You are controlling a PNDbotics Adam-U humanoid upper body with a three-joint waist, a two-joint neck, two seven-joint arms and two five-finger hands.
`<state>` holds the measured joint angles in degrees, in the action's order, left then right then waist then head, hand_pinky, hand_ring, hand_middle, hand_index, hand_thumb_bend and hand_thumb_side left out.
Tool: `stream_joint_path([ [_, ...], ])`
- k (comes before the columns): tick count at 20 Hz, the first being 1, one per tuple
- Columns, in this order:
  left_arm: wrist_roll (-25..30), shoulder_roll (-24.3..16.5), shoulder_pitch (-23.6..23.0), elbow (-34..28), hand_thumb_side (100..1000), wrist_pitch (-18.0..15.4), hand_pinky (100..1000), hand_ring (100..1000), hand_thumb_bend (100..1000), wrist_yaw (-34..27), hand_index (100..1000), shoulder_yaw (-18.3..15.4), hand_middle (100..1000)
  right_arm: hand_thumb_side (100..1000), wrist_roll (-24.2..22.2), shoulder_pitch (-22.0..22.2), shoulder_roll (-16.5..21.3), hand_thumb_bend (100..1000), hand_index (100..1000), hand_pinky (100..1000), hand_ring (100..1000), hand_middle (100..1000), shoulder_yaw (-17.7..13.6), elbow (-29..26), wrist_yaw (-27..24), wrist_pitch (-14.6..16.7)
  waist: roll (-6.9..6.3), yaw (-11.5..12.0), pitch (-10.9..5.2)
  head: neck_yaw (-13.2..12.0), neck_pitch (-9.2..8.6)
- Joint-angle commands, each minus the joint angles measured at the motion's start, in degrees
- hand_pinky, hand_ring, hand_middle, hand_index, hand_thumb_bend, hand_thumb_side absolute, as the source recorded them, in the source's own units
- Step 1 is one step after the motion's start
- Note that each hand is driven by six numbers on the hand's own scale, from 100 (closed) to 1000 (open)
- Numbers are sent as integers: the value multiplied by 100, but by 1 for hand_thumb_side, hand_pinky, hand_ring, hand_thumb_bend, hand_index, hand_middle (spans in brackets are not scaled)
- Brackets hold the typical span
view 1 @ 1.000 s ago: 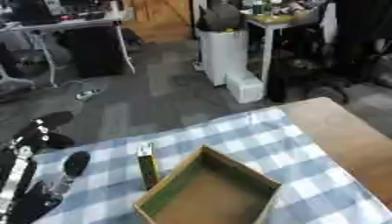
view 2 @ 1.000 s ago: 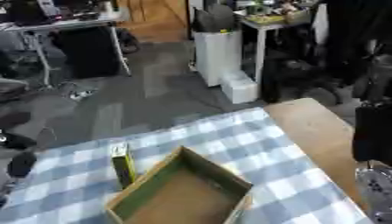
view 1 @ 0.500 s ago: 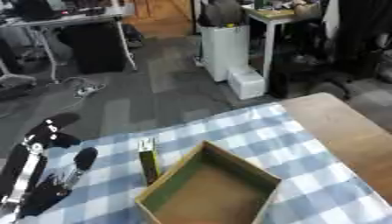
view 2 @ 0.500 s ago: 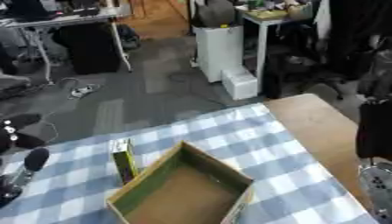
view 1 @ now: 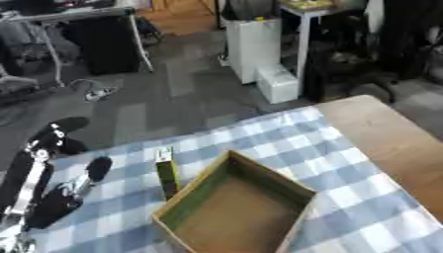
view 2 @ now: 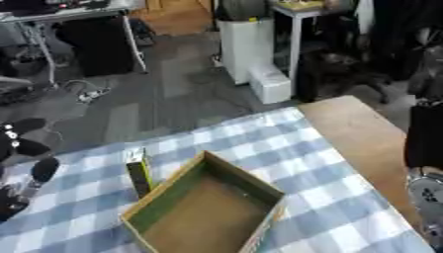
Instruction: Pick up objects on the table and place them in the box.
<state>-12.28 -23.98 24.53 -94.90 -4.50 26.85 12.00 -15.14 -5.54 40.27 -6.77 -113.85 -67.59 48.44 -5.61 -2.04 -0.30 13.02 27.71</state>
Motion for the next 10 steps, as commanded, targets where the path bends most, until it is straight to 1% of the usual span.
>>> stream_joint_path([
  [1,124,-346,165,50,832,-294,612,628,634,98,842,31,823,974,-311,-107,198,100,597,446,410,440,-69,-74,1,322,20,-17,-56,-16,39],
  [3,282,-507,246,216,814,-627,625,642,633,209,838,92,829,974,-305,-117,206,100,598,446,410,440,-63,-74,7,306,9,-34,-58,-16,58],
  [5,418,-615,329,425,815,-888,637,651,629,300,834,123,832,975,-302,-123,211,100,598,446,410,440,-58,-74,12,293,2,-47,-60,-25,67],
  [7,517,-705,433,642,829,-1104,653,660,622,391,829,151,834,975,-300,-131,216,100,598,446,410,440,-54,-74,15,281,-5,-64,-62,-37,90],
  [10,562,-780,565,909,836,-1337,674,672,620,512,821,168,837,976,-296,-142,222,100,598,446,410,440,-50,-74,16,266,-13,-83,-63,-49,117],
])
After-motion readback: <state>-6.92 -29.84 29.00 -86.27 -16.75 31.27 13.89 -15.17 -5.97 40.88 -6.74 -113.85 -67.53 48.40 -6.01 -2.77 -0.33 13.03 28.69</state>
